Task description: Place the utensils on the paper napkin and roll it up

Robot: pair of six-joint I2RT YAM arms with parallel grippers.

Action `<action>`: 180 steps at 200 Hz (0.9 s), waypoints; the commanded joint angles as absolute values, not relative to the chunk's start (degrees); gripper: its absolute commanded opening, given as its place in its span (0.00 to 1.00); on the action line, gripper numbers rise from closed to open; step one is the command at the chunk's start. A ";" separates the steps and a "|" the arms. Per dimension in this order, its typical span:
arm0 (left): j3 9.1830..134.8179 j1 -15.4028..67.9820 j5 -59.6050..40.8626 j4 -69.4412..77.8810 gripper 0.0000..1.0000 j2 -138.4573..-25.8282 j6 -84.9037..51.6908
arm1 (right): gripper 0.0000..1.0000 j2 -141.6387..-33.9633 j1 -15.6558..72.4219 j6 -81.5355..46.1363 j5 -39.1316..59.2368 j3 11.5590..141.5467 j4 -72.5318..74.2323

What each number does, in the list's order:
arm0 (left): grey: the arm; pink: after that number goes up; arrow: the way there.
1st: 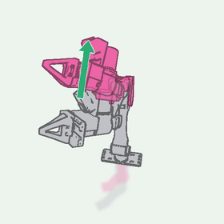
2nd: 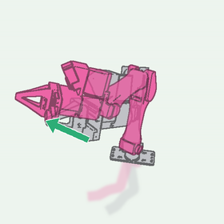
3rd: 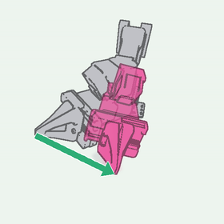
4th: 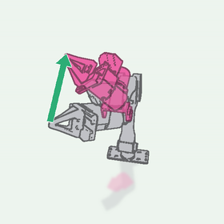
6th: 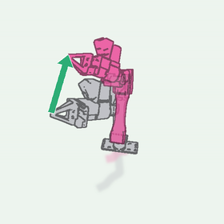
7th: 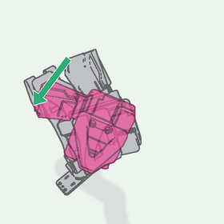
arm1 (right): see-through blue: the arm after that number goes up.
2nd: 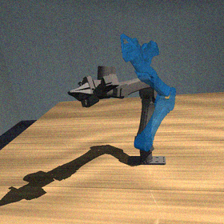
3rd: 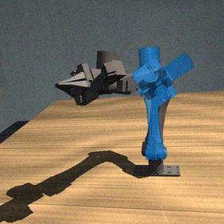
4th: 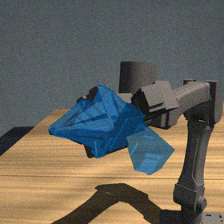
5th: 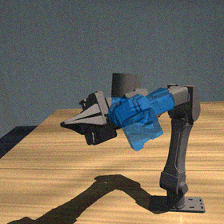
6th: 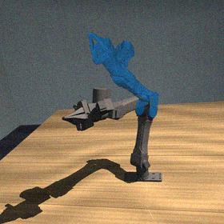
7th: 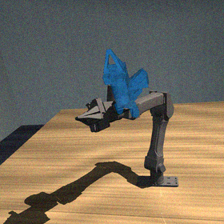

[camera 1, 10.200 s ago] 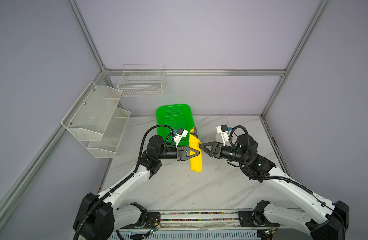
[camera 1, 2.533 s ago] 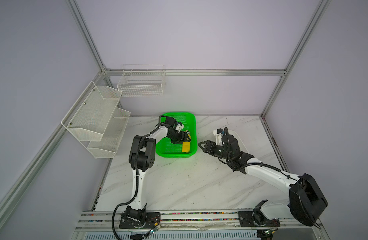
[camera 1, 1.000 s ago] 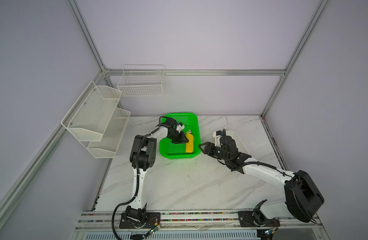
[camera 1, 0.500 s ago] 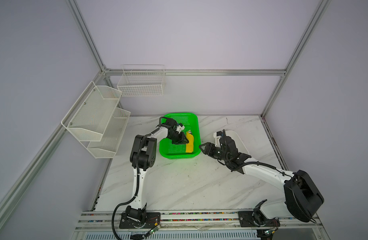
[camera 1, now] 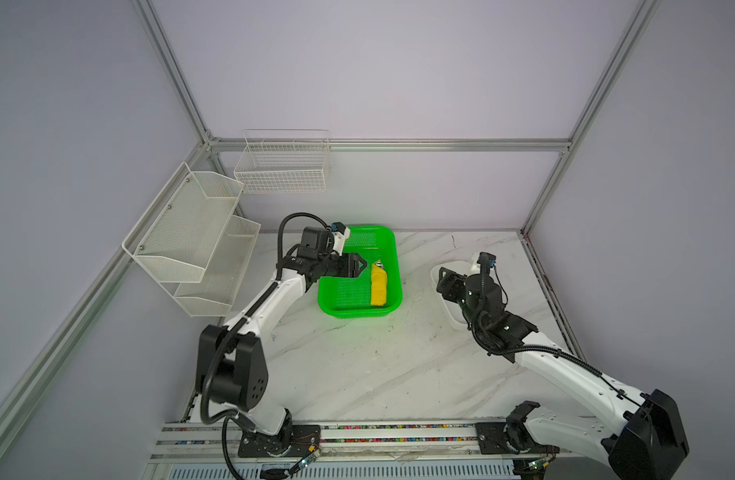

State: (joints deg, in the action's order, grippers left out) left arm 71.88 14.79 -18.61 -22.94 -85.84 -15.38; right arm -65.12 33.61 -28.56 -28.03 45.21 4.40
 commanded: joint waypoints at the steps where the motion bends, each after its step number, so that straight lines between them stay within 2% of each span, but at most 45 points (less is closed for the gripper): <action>1: 60.37 14.46 0.10 -17.15 0.80 -77.07 -16.35 | 0.82 -67.29 30.35 -19.44 -45.23 43.60 4.80; 30: 46.31 13.00 15.73 -9.08 0.96 -65.01 -16.50 | 0.82 -72.79 20.56 -15.08 -41.19 41.08 11.94; 38: 43.34 12.39 18.67 -6.92 1.00 -62.58 -16.15 | 0.86 -74.14 18.11 -14.29 -38.34 40.33 13.77; 81: 35.20 8.52 33.08 -0.89 1.00 -57.75 -15.28 | 0.89 -76.86 11.69 -8.51 -28.04 29.73 36.98; 128: 29.30 4.31 32.55 13.49 1.00 -61.57 -9.76 | 0.90 -84.58 11.15 -3.38 -23.07 24.81 54.87; 180: 23.96 2.52 29.37 25.64 1.00 -67.95 -5.94 | 0.90 -90.33 10.84 1.43 -18.98 25.09 65.87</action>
State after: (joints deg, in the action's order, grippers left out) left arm 27.35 3.22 30.81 14.79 -66.22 -8.69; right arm -87.72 11.49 -3.11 -21.43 24.84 54.81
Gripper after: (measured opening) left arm 0.995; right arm 0.899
